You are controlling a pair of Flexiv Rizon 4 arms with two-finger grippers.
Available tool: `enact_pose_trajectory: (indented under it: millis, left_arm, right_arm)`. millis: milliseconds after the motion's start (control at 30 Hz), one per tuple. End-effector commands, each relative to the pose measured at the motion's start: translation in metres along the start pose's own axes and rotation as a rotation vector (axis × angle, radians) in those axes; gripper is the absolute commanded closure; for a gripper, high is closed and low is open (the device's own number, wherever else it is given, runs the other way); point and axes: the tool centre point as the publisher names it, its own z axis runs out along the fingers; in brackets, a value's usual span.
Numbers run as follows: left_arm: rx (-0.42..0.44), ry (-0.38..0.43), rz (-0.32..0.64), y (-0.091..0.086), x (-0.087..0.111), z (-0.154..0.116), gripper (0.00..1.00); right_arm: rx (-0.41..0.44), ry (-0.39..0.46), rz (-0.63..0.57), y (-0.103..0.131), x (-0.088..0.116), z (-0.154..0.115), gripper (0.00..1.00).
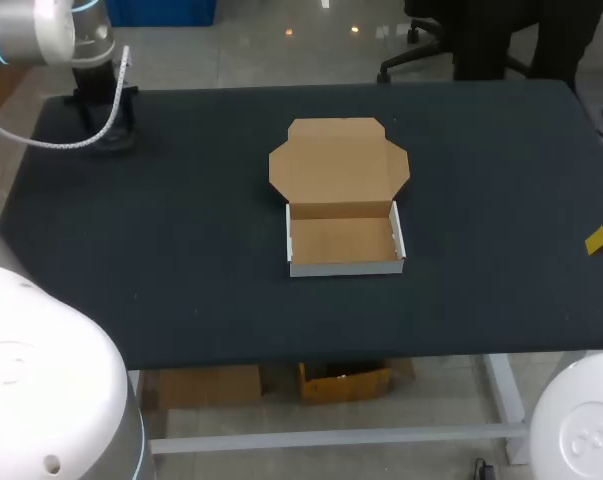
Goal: Assemble the packaging by folding the flat box into shape, placing the metal phone stand inside, and closing the box properly
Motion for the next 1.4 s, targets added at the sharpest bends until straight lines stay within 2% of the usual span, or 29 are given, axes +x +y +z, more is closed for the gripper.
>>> enact_pose_trajectory:
  millis: [33, 467, 767, 933, 1000, 1167, 1400]
  left_arm:
    - [0.054, -0.01, -0.002, 0.02, -0.002, -0.019, 1.0]
    - [0.047, -0.004, 0.026, 0.043, -0.002, -0.043, 1.0]
    - [0.071, -0.001, 0.049, 0.058, 0.01, -0.057, 1.0]
    - [0.082, 0.001, 0.063, 0.068, 0.016, -0.066, 1.0]
    - [0.092, 0.0, 0.073, 0.073, 0.019, -0.069, 1.0]
    - [0.103, 0.001, 0.096, 0.085, 0.026, -0.078, 1.0]
    - [0.113, 0.004, 0.135, 0.105, 0.039, -0.089, 1.0]
  right_arm:
    - [-0.001, 0.002, -0.001, -0.001, 0.0, -0.001, 0.0]
    - [-0.001, 0.002, -0.001, -0.001, 0.0, -0.001, 0.0]
    - [-0.001, 0.002, -0.001, -0.001, 0.0, -0.001, 0.0]
    - [-0.057, 0.036, -0.148, 0.009, -0.002, 0.0, 0.0]
    - [-0.068, 0.025, -0.231, 0.013, -0.001, -0.001, 0.0]
    - [-0.093, -0.006, -0.346, 0.017, -0.004, -0.005, 0.0]
    - [-0.156, 0.011, -0.536, 0.028, -0.012, -0.014, 0.0]
